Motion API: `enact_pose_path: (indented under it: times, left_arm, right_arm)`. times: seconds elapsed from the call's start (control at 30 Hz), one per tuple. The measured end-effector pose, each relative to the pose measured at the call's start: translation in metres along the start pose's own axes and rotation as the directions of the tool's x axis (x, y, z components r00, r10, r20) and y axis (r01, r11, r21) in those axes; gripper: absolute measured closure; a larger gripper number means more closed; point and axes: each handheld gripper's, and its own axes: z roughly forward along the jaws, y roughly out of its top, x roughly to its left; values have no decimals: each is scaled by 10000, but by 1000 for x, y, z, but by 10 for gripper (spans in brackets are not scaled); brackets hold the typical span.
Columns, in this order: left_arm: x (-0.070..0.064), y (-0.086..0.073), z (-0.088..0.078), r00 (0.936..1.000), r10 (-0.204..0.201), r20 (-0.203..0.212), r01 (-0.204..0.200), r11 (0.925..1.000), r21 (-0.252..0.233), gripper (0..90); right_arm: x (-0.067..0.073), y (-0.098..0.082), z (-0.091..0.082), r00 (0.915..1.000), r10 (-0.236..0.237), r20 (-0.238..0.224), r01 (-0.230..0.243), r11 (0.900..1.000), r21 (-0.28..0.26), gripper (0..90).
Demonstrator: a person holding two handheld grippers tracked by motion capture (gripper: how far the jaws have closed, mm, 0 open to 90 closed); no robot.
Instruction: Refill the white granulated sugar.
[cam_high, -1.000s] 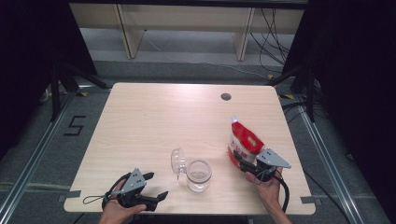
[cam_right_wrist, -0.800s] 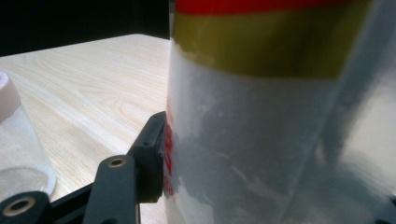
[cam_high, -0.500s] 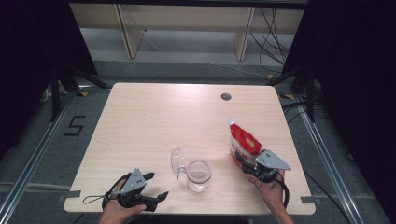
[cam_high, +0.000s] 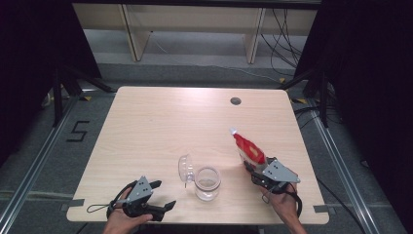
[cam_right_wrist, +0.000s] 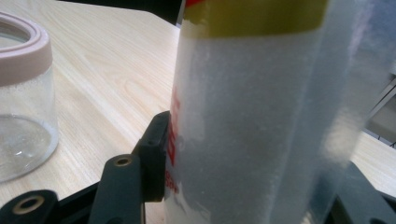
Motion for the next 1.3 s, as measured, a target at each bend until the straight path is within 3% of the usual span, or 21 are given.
enact_pose_path:
  times: [0.03,0.07,0.2,0.23,0.37,0.4,0.47,0.53,0.6,0.67,0.73,0.8,0.83,0.9,1.03,1.1,1.13,1.23,1.27,1.3]
  left_arm:
    - [-2,0,1,9996,-251,103,253,9994,-225,158]
    - [0,0,0,10000,21,13,-21,10000,15,158]
    - [-1,0,1,9999,-142,74,143,9998,-137,158]
    - [0,0,0,10000,39,13,-39,10000,37,158]
    - [-2,0,1,9996,-249,110,251,9995,-213,158]
    - [-1,0,1,10000,-55,36,55,10000,-51,158]
    - [-2,-1,1,9998,-193,78,194,9997,-132,158]
    - [0,0,0,10000,44,13,-44,10000,45,158]
    - [-2,0,1,9997,-226,108,228,9996,-179,158]
    - [0,0,0,10000,11,23,-11,10000,35,158]
    - [-2,0,1,9997,-245,99,246,9995,-188,158]
    - [-1,0,1,9998,-195,86,196,9997,-152,158]
    - [-1,0,1,9998,-179,127,181,9996,-193,158]
    - [-1,0,1,9998,-195,73,196,9997,-165,158]
    - [-1,-1,1,9997,-198,124,200,9996,-182,158]
    - [-1,0,1,9997,-196,128,198,9996,-181,158]
    - [-1,0,1,9998,-194,86,196,9997,-165,158]
    - [0,-1,1,9996,-271,117,274,9994,-206,158]
    - [-1,-1,1,9996,-277,95,279,9994,-216,158]
    - [0,-1,1,9996,-261,129,264,9994,-201,158]
  right_arm:
    - [-1,1,0,9999,-144,5,144,9999,45,488]
    - [0,1,-1,9999,-158,58,158,9999,-33,489]
    - [0,3,-2,9992,-383,107,383,9993,-8,490]
    - [0,3,-3,9990,-422,144,422,9991,-13,490]
    - [1,6,-7,9961,-824,322,824,9966,4,492]
    - [0,8,-9,9933,-1095,380,1098,9939,-43,492]
    - [2,11,-12,9901,-1315,484,1315,9913,12,493]
    - [5,14,-16,9882,-1432,546,1435,9896,-23,493]
    - [8,18,-19,9797,-1903,626,1907,9816,-13,494]
    - [12,21,-22,9738,-2198,592,2201,9755,9,494]
    - [15,25,-25,9644,-2560,661,2571,9664,-77,495]
    - [18,29,-28,9495,-3054,726,3065,9519,-49,495]
    - [21,32,-31,9368,-3414,768,3427,9394,-38,495]
    - [24,35,-35,9229,-3768,790,3780,9258,-7,496]
    - [32,39,-43,8753,-4767,813,4775,8786,101,497]
    - [35,39,-45,8752,-4787,693,4791,8777,124,497]
    - [36,41,-44,8609,-5044,670,5047,8632,137,497]
    - [39,43,-45,8400,-5394,586,5390,8420,244,497]
    - [40,43,-46,8414,-5371,602,5363,8435,294,497]
    - [39,45,-47,8250,-5621,574,5612,8270,336,498]
